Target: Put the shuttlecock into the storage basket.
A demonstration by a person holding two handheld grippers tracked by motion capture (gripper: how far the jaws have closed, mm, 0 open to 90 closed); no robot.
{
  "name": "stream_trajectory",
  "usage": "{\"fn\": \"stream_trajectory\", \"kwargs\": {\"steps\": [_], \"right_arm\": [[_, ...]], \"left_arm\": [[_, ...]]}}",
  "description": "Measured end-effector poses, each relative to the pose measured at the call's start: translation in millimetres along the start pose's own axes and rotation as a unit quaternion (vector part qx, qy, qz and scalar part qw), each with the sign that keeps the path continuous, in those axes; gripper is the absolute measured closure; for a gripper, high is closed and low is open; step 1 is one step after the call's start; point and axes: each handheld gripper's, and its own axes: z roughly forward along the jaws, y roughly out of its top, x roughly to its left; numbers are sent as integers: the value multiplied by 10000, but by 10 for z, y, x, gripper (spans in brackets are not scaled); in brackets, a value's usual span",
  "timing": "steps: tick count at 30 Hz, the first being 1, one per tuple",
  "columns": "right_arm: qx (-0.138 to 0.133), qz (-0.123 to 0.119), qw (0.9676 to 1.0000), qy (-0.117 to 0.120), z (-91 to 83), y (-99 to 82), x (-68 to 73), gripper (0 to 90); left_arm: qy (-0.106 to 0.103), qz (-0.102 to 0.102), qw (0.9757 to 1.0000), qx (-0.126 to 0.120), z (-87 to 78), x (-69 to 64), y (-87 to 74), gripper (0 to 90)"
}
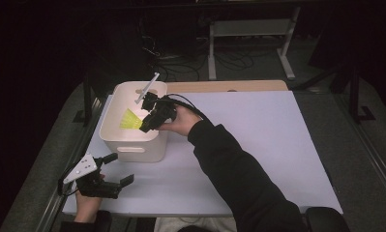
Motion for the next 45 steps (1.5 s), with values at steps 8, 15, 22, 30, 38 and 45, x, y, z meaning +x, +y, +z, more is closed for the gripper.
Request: {"fn": "stream_trajectory", "kwargs": {"steps": [8, 15, 22, 30, 38, 45], "right_arm": [[-26, 62, 10000, 46, 37, -5, -15, 562], [-63, 90, 9999, -78, -29, -15, -20, 409], [-153, 143, 9994, -280, -107, -17, -13, 200], [-348, 153, 9981, -491, -208, -62, -7, 57], [-512, 251, 9964, -635, -390, -154, -12, 0], [-648, 357, 9948, -702, -515, -241, -34, 0]], "left_arm": [[3, -6, 10000, -5, 0, 0, 0, 0], [1, -8, 10000, -7, 0, -1, 0, 0], [0, -4, 10000, -4, -2, -3, -1, 0], [-1, -12, 10000, -2, 0, -4, -2, 0], [1, -5, 10000, 12, 1, -3, -3, 0], [0, -9, 10000, 14, 2, -2, -3, 0]]}}
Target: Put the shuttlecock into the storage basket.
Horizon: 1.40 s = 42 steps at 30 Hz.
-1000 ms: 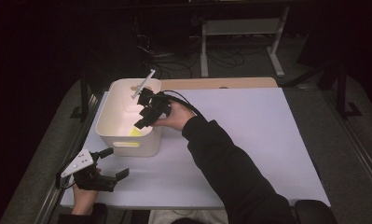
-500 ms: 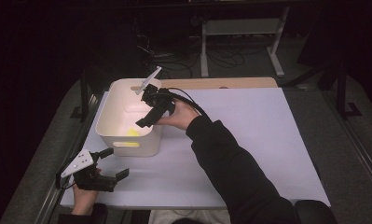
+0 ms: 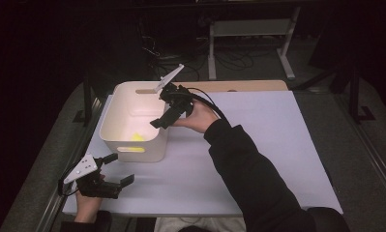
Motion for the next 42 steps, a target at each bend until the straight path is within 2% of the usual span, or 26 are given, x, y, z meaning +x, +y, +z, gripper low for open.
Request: {"fn": "stream_trajectory", "kwargs": {"steps": [11, 12, 16, 34, 42], "right_arm": [[-70, 87, 9999, -112, -113, -116, -16, 0], [-135, 127, 9998, -112, -147, -187, -14, 0], [-180, 138, 9996, -168, -189, -271, -23, 0], [-236, 258, 9990, -274, -365, -539, -69, 0], [-314, 385, 9981, -366, -478, -697, -105, 0]], "left_arm": [[-1, -4, 10000, -4, -3, 0, 0, 0], [-4, -10, 10000, -6, -1, -1, 0, 0], [0, -10, 10000, -4, -2, 0, 0, 0], [6, -2, 10000, 6, -3, -1, -1, 0], [5, -11, 10000, 4, -1, -2, -2, 0]]}}
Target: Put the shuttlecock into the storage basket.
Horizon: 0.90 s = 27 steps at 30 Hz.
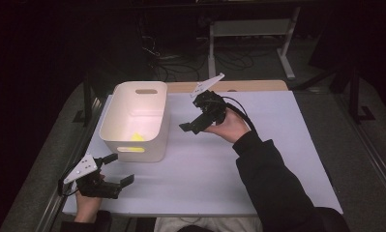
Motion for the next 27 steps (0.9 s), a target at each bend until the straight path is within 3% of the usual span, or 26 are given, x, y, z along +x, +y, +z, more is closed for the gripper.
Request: {"fn": "stream_trajectory", "kwargs": {"steps": [27], "right_arm": [[-163, 321, 9990, -261, -389, -521, -117, 0]], "left_arm": [[4, 0, 10000, 11, 1, -2, -1, 0]]}}
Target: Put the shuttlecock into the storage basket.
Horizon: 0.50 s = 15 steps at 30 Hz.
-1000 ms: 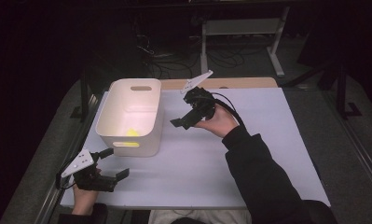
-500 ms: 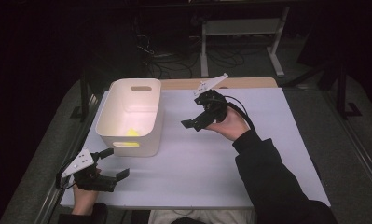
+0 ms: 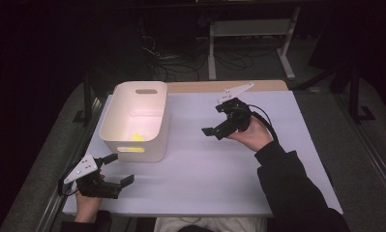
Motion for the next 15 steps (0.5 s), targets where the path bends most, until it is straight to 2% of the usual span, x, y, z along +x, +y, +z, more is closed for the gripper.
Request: {"fn": "stream_trajectory", "kwargs": {"steps": [15], "right_arm": [[-153, 282, 9994, -147, -230, -365, -40, 0]], "left_arm": [[14, 1, 10000, 5, -2, -1, -1, 0]]}}
